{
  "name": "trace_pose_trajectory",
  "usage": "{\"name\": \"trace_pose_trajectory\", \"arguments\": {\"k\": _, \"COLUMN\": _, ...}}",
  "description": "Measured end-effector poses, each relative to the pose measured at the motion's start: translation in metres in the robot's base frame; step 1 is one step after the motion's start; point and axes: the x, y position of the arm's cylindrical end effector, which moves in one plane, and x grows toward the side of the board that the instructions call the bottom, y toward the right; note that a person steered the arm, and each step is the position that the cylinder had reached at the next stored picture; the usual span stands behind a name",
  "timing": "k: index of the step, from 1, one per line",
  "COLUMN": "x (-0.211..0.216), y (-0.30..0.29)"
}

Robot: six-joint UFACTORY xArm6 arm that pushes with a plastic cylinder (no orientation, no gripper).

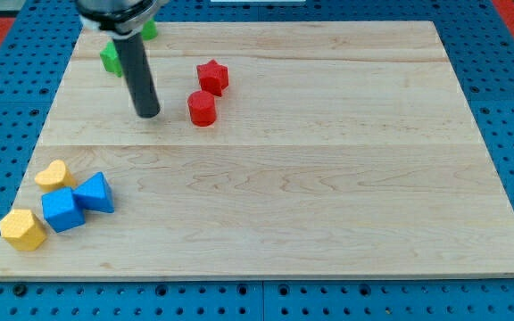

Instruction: Push the green star into the red star

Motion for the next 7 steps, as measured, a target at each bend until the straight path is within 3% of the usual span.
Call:
{"name": "trace_pose_trajectory", "arguments": {"k": 2, "x": -0.054, "y": -0.121}}
{"name": "trace_pose_trajectory", "arguments": {"k": 3, "x": -0.103, "y": -0.139}}
{"name": "trace_pose_trajectory", "arguments": {"k": 4, "x": -0.138, "y": -0.101}}
{"name": "trace_pose_trajectory", "arguments": {"k": 5, "x": -0.133, "y": -0.006}}
{"name": "trace_pose_trajectory", "arguments": {"k": 7, "x": -0.107, "y": -0.062}}
